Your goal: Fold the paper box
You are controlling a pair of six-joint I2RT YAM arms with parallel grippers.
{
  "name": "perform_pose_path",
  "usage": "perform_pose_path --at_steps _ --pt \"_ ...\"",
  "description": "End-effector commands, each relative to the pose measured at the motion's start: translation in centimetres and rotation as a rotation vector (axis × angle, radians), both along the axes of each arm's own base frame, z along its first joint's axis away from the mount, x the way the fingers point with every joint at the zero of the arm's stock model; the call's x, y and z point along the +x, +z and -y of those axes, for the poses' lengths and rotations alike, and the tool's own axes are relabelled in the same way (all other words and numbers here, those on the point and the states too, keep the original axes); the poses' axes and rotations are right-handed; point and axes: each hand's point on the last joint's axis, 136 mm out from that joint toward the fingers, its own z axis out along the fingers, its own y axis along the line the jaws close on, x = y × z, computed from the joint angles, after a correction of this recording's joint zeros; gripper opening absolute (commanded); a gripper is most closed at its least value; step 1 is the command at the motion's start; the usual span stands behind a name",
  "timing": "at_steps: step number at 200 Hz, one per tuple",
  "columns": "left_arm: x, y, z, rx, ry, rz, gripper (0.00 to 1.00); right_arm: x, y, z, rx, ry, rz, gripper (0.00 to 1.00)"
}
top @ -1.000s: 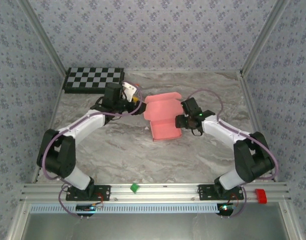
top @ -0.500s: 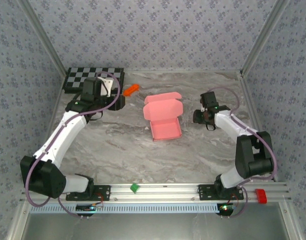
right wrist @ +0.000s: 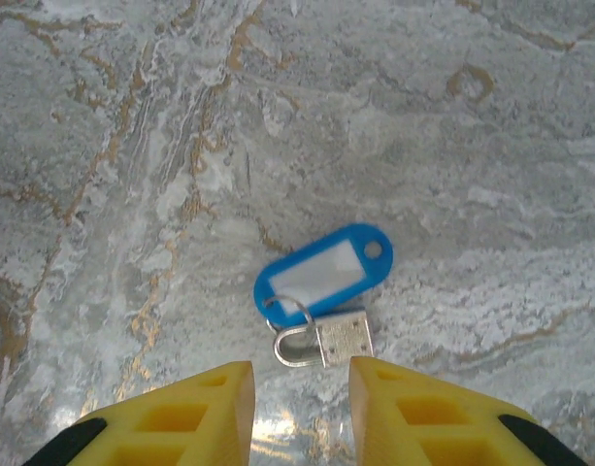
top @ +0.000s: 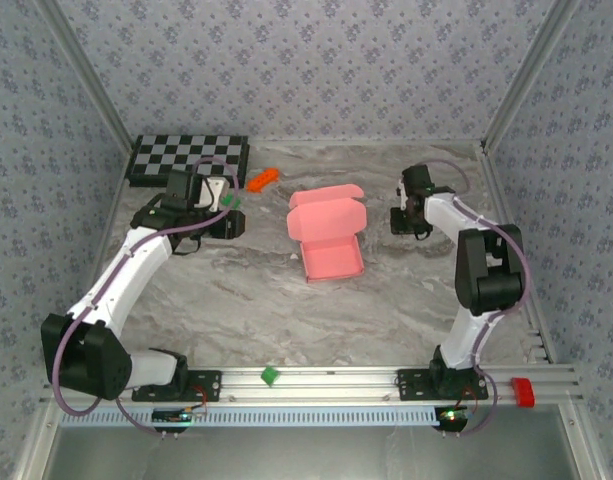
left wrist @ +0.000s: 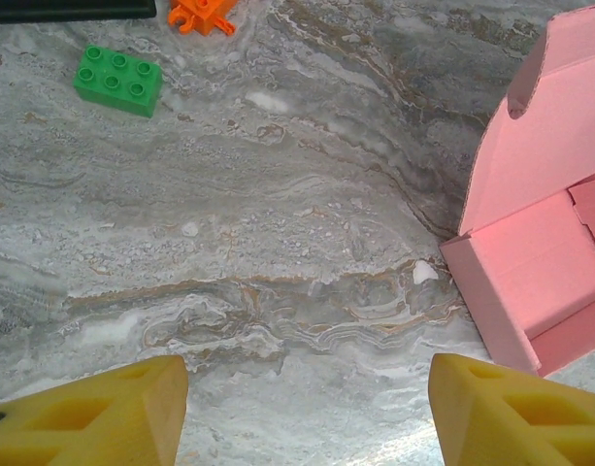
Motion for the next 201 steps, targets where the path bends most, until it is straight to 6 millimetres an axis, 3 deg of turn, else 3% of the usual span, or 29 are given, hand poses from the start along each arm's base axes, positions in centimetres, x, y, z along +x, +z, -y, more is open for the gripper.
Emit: perform_pose_path --at_steps 1,37,201 --pt "-0.2 0.8 0.0 -0.005 -0.011 0.013 0.66 0.0 -0.4 0.3 -0.02 0.029 -0.047 0.32" --pt "-0.2 0.8 0.1 0.002 -0.016 -0.005 0.66 1.3 -1.0 0.2 -0.02 0.048 -0.054 0.27" --pt "-0.6 0.5 0.0 0.008 -0.017 -0.032 0.66 0.7 -3.7 -0.2 -0.006 0.074 -0.173 0.2"
